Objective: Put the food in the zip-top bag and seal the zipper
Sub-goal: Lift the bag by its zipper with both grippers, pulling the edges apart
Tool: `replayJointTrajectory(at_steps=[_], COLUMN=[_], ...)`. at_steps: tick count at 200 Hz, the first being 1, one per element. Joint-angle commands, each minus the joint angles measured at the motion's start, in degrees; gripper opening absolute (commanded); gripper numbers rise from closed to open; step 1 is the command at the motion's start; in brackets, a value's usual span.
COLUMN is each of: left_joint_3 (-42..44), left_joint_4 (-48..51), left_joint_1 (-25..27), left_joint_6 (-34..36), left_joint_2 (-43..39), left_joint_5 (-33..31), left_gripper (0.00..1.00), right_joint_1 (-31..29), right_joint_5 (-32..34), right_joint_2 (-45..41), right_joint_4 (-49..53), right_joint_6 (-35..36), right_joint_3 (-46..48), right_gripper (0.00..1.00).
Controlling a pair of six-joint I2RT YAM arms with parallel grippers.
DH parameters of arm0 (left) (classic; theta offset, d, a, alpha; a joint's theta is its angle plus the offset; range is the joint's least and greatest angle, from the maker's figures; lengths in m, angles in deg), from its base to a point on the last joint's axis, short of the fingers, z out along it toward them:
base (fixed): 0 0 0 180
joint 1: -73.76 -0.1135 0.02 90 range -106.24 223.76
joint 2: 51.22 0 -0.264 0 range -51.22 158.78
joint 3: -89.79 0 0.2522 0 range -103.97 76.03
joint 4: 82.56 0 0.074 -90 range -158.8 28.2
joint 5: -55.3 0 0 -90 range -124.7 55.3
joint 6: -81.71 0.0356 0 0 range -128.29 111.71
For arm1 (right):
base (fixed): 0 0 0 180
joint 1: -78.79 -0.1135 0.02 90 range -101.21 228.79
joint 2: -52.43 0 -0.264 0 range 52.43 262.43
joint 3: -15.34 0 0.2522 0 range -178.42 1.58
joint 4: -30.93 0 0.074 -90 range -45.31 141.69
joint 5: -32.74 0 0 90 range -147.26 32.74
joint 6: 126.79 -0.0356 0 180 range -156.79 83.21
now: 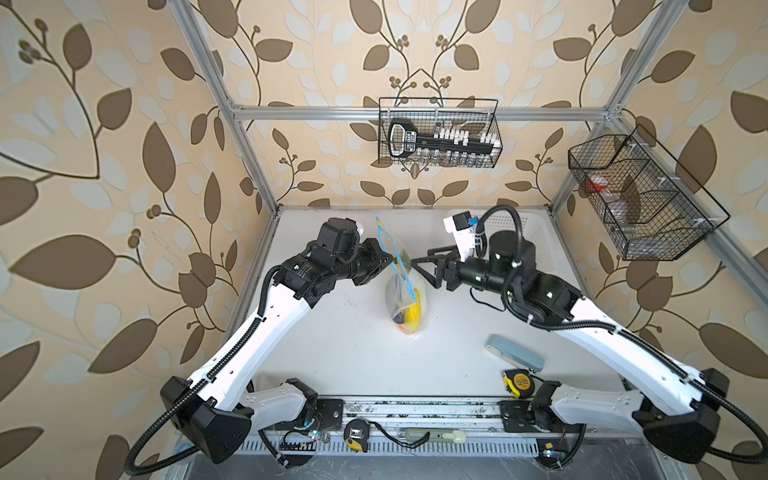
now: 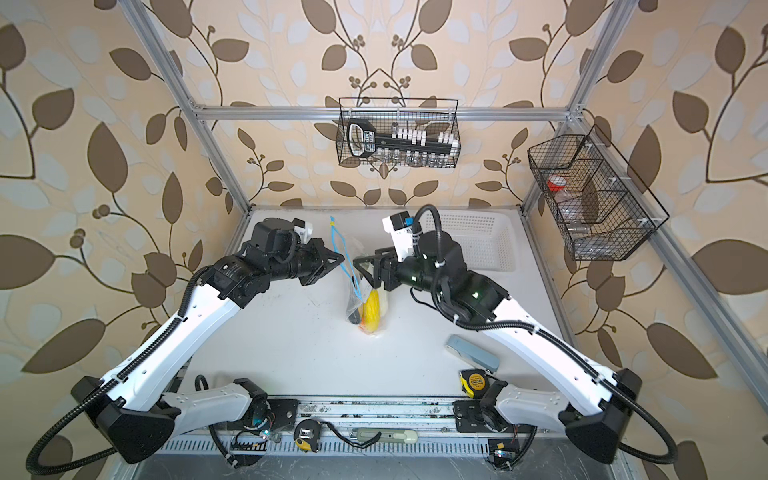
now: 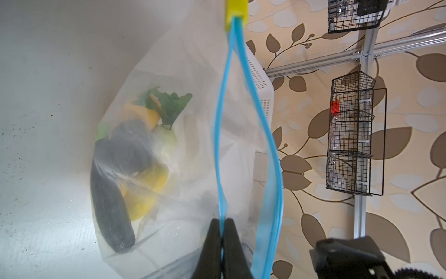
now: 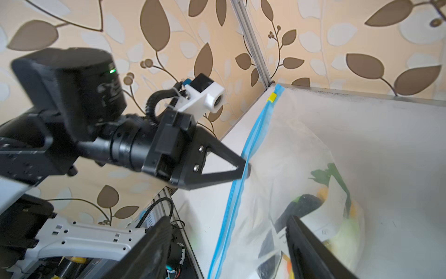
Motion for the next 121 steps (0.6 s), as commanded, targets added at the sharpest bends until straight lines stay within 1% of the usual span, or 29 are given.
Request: replayJointTrajectory(at_steps=[1, 17, 27, 48, 63, 103, 121], left_joint_3=[-1.15, -1.41, -1.46, -1.74, -1.81, -1.95, -1.95], left_joint_4=[-1.6, -1.52, -1.54, -1.42, -1.36, -1.19, -0.95], left_joint_1=[-0.16, -0.17, -0.14, -0.11, -0.11, -0.16, -0.1], left_joint_6=[0.32, 0.45, 0.45, 0.54, 0.46, 0.45, 0.63], left_joint_2=[0.04, 0.13, 0.17, 0.22, 0.3, 0.31, 0.31], left_joint_5=[1.15, 1.03, 0.99, 0.81, 0.81, 0.63, 0.55], left_gripper=[0.05, 0.05, 0.05, 0.05, 0.06, 0.06, 0.06], right_joint_1=[-5.93, -11.01, -13.19, -17.42, -18.57, -18.8, -18.77], right_joint_5=[13.29, 17.48, 18.07, 20.93, 22.18, 24.2, 26.28], right_joint_2=[-6.76, -11.11, -12.94, -14.34, -13.11, -7.6, -5.75], right_joint_4=[-12.74, -21.15, -27.48, -38.81, -41.87, -46.17, -48.49], right_joint_6=[8.31, 14.92, 19.71, 26.64, 28.4, 29.13, 29.28], right_joint_3=[10.02, 17.82, 23.11, 31.65, 33.66, 33.72, 33.73], right_gripper=[0.86, 0.85, 0.79, 0.73, 0.69, 0.61, 0.54])
